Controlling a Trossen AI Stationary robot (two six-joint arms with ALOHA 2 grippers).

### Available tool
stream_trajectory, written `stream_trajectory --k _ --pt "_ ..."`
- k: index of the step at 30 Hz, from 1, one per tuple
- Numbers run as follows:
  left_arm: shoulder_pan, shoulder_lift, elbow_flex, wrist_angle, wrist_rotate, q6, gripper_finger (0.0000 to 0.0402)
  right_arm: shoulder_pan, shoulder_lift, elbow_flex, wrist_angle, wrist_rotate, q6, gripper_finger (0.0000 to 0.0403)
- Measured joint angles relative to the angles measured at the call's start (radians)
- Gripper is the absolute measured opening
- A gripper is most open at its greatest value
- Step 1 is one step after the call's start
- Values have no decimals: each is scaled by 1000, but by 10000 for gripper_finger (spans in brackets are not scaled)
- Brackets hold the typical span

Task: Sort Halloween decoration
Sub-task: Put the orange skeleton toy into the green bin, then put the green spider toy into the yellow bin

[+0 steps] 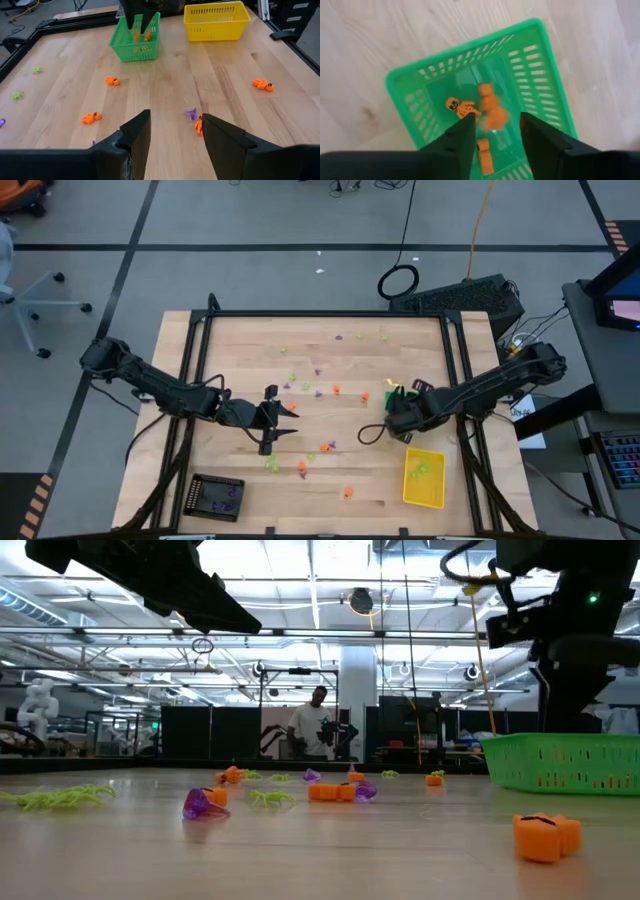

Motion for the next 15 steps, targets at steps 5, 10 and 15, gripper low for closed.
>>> stream_trajectory --k 5,10,15 --pt "0 0 0 0 0 0 180 7 -69 0 28 5 55 173" --pt "0 0 0 0 0 0 180 46 -130 1 97 70 67 172" --pt "0 0 0 0 -16 1 180 112 -142 1 222 217 16 167"
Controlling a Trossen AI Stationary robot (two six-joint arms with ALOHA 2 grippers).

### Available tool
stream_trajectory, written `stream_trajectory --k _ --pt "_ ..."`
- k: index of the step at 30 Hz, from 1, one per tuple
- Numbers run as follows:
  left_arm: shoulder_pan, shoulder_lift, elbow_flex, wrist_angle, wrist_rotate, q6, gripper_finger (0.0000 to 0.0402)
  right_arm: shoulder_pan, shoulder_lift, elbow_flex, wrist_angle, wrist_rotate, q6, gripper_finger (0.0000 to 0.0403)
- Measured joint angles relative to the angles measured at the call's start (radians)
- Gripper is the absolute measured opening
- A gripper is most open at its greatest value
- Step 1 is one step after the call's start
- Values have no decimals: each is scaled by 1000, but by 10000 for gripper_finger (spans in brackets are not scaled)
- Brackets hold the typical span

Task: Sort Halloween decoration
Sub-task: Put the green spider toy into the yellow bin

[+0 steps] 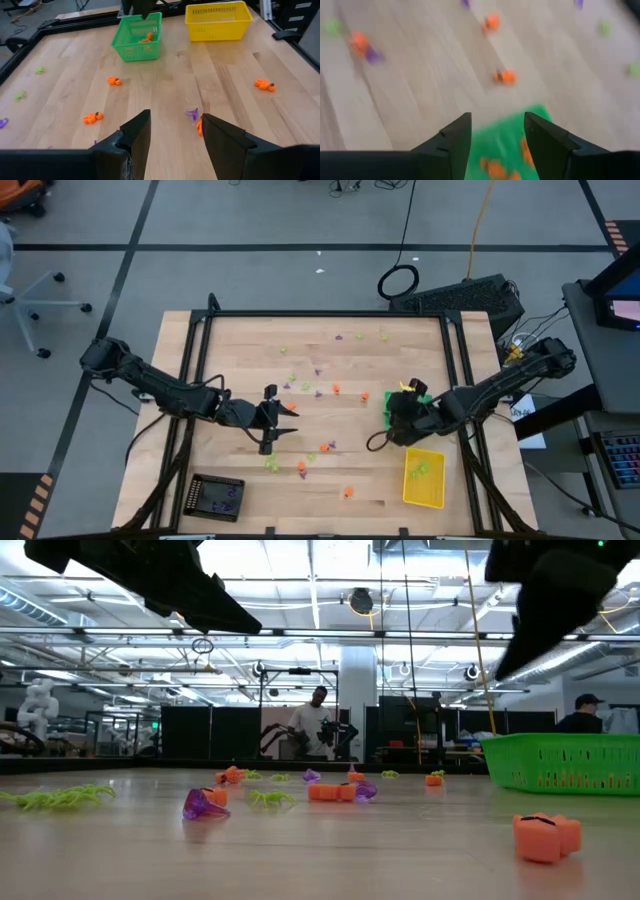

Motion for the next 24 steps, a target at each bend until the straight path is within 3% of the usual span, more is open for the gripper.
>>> stream_trajectory --k 4,8,17,20,24 --pt "0 0 0 0 -76 13 180 49 19 0 145 148 -96 167" --pt "0 0 -1 -5 -141 33 180 70 59 0 290 227 -208 167" --pt "0 0 -1 -9 -152 27 180 12 166 1 478 355 -310 167" --pt "0 0 -1 -8 -152 26 180 -41 179 0 482 352 -261 167" --pt "0 0 -1 -32 -152 25 180 -105 207 0 485 235 -252 167"
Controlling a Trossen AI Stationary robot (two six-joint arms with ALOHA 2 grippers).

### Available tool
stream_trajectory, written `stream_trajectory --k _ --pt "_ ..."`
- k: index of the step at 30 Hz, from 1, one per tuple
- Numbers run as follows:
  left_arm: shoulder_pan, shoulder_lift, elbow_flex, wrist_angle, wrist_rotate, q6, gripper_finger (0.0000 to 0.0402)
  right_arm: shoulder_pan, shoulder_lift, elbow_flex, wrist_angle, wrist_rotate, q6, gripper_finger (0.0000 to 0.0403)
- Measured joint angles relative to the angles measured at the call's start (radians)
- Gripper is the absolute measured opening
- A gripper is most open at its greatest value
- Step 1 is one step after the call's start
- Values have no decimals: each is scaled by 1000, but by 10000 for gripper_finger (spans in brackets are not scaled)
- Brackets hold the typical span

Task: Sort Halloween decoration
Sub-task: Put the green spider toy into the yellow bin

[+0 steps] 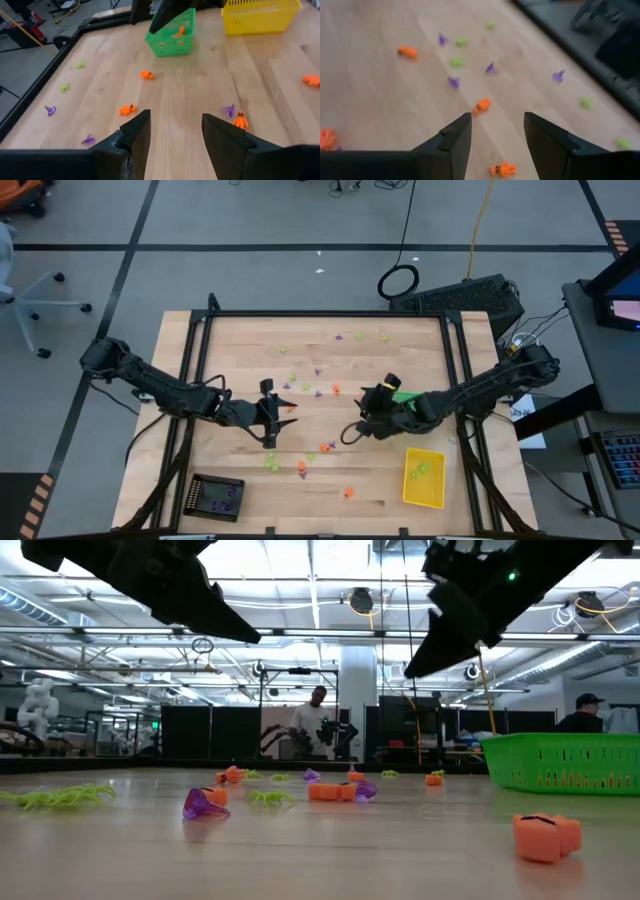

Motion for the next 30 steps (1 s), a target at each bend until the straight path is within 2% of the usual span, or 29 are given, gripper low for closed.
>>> stream_trajectory --k 6,10,16,23,27,30 --pt "0 0 0 -6 0 0 180 -116 -1 0 0 -122 47 167" --pt "0 0 0 -6 0 0 180 -209 -3 0 1 -151 0 167" --pt "0 0 0 -7 8 -1 180 -437 3 41 -58 -261 -68 167" --pt "-1 0 0 -55 11 -51 180 -676 3 133 -164 -325 -249 167" --pt "0 0 0 -52 11 -40 180 -765 4 163 -164 -442 -368 174" --pt "5 0 0 -41 11 6 180 -804 4 169 -148 -479 -403 187"
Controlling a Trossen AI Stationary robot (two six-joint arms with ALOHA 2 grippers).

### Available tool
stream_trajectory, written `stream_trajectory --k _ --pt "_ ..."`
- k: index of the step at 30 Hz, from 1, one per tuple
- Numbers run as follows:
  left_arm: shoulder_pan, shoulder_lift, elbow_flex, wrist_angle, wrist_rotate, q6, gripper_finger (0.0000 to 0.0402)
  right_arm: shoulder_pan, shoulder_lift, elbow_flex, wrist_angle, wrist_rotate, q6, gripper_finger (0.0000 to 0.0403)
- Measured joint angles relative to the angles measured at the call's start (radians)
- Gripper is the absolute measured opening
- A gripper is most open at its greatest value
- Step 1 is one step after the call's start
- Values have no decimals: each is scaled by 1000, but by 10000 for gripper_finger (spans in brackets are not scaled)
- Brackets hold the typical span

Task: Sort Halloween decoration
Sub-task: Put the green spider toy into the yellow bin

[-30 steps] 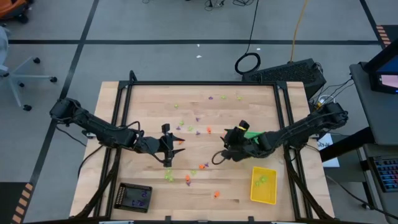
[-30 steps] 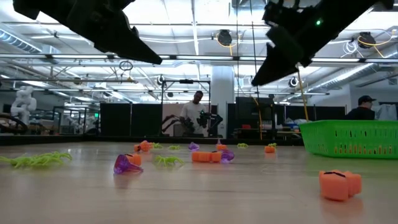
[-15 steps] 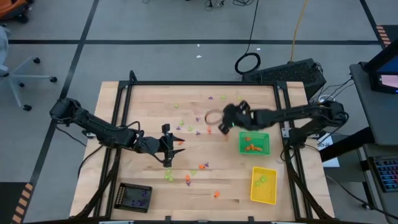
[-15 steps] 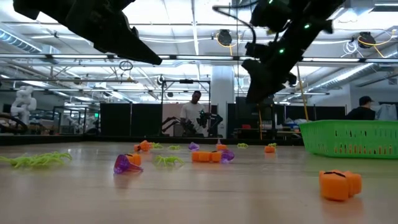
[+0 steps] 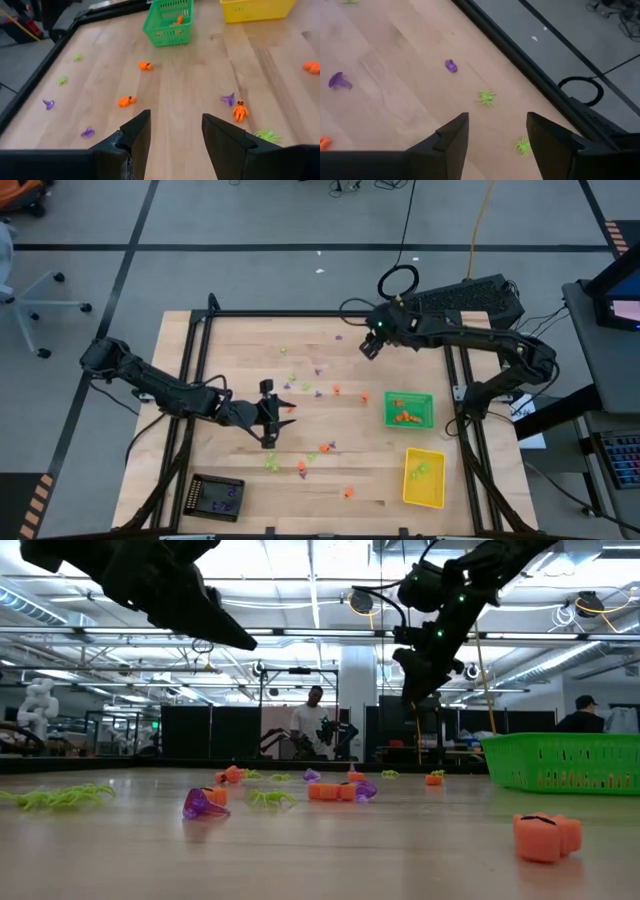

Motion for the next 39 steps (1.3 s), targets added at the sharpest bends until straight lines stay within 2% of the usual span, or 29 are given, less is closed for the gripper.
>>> stream_trajectory --k 8,16,19,24,34,39 --pt "37 0 0 -1 -2 57 180 -108 58 0 -6 -3 3 226" --pt "73 0 0 -9 -4 100 180 -138 153 0 7 -1 -16 251" --pt "72 0 0 -11 -4 99 180 -154 188 0 -10 0 -33 253" --pt "71 0 0 -11 2 100 180 -185 229 0 -48 1 33 254" --pt "93 0 0 -9 2 108 180 -203 237 0 -106 -3 43 254" --pt "93 0 0 -9 2 106 180 -203 257 0 -111 -58 45 254"
